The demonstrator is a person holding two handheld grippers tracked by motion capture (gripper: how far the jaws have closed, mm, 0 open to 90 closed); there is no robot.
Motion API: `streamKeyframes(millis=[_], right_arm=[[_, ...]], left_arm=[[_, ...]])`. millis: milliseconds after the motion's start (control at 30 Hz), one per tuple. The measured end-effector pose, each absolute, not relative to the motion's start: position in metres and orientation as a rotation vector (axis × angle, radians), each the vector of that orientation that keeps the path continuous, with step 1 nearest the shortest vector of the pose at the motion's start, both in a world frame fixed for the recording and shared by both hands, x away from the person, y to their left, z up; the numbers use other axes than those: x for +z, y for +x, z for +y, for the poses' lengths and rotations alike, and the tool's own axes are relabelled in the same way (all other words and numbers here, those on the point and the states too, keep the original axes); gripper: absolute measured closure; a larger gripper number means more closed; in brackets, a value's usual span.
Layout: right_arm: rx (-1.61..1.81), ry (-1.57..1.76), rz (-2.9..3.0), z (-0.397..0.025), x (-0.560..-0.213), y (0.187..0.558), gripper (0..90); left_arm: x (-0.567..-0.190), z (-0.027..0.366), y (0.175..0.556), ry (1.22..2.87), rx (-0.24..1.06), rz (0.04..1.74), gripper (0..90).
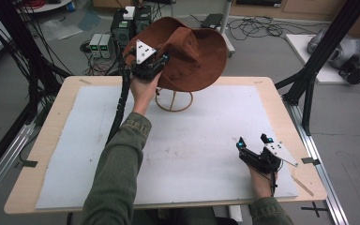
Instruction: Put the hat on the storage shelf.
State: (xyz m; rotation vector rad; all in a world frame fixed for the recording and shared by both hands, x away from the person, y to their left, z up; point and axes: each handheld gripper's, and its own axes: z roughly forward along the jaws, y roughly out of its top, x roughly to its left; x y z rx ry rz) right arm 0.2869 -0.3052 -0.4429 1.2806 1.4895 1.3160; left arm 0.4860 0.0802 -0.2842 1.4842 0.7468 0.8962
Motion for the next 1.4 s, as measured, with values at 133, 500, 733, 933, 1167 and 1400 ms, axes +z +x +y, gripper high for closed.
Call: streamKeyframes(millis=[133,500,733,933,1167,1400], right_arm=[[1.316,1.282,1.488,-0.305,-0.443,0.287,11.7],[1.321,1.279,1.486,-0.305,-0.442,0.286,11.7],[1.322,1.276,1.48,-0.306,-0.443,0.287,11.7],[1.322,1.279,1.48,-0.305,-0.442,0.286,11.8],[1.324,1.284,1.472,-0.306,-0.442,0.286,11.8],[1.329,1.289,1.462,-0.307,-0.442,0.285,11.8]], left_arm=[[-0.283,0.081,0.486,1.463,0.893,0.748,68.7],[-0.28,0.085,0.484,1.436,0.885,0.761,37.5],[-0.276,0.09,0.483,1.411,0.891,0.748,24.7],[-0.275,0.094,0.481,1.416,0.892,0.765,23.6],[-0.269,0.103,0.467,1.414,0.913,0.763,21.6],[-0.265,0.123,0.445,1.399,0.932,0.773,21.1]])
